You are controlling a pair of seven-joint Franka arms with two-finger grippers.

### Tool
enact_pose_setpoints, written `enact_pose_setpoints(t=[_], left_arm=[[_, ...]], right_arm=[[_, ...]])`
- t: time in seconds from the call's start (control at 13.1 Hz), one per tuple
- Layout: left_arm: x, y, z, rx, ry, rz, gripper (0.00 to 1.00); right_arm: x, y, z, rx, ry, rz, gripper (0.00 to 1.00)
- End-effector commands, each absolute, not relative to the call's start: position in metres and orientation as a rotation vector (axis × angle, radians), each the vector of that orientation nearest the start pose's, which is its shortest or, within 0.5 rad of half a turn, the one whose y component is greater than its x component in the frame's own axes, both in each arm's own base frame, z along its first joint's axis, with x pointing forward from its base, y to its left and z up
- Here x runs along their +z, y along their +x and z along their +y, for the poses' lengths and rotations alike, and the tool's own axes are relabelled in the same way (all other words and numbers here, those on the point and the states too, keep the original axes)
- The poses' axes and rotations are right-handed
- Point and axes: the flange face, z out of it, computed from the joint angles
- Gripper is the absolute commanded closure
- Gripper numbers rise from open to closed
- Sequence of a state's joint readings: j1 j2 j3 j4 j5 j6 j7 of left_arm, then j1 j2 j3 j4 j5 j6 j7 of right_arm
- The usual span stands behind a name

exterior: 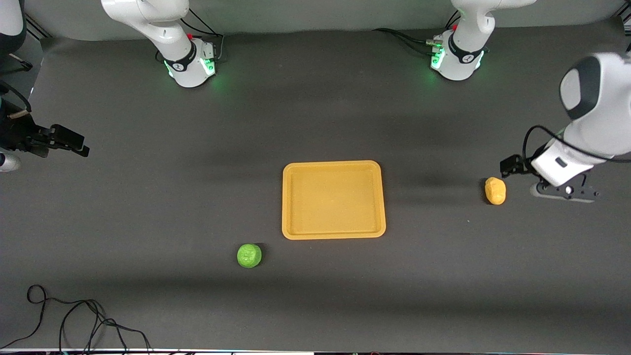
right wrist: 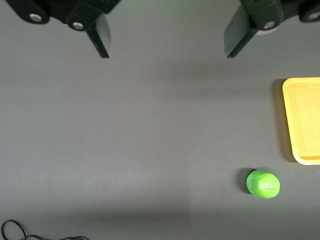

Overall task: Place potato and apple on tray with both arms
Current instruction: 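Reach the left gripper to the potato while the right gripper reaches the apple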

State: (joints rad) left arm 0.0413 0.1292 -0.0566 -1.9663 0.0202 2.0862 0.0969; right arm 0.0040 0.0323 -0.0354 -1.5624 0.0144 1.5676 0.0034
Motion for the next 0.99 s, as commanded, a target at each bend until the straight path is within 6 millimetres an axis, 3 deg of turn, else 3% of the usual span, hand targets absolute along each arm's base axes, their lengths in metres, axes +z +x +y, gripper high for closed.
enact_pose_setpoints(t=[0.0, 0.15, 0.31, 0.46, 0.76, 0.84, 0.92], left_arm=[[0.327, 0.598, 0.003, 0.026, -3.132, 0.178, 0.0], [0.272, 0.601, 0.006, 0.069, -3.122, 0.197, 0.0], [0.235, 0.587, 0.011, 0.191, -3.122, 0.2, 0.01], [0.219, 0.571, 0.021, 0.261, -3.081, 0.25, 0.01], [0.213, 0.565, 0.04, 0.287, -3.049, 0.255, 0.01], [0.207, 0.563, 0.041, 0.303, -3.05, 0.254, 0.07], [0.2, 0.562, 0.043, 0.326, -3.057, 0.234, 0.52]], right_arm=[[0.606, 0.574, -0.01, 0.054, -3.108, 0.057, 0.0], [0.598, 0.594, 0.013, 0.01, -3.11, 0.002, 0.0], [0.584, 0.625, 0.046, 0.009, -3.113, -0.066, 0.0], [0.562, 0.656, 0.087, 0.01, -3.119, 0.058, 0.0], [0.519, 0.692, 0.204, -0.098, -3.108, 0.142, 0.0], [0.507, 0.694, 0.228, -0.128, -3.103, 0.136, 0.0], [0.497, 0.692, 0.251, -0.144, -3.096, 0.159, 0.0]])
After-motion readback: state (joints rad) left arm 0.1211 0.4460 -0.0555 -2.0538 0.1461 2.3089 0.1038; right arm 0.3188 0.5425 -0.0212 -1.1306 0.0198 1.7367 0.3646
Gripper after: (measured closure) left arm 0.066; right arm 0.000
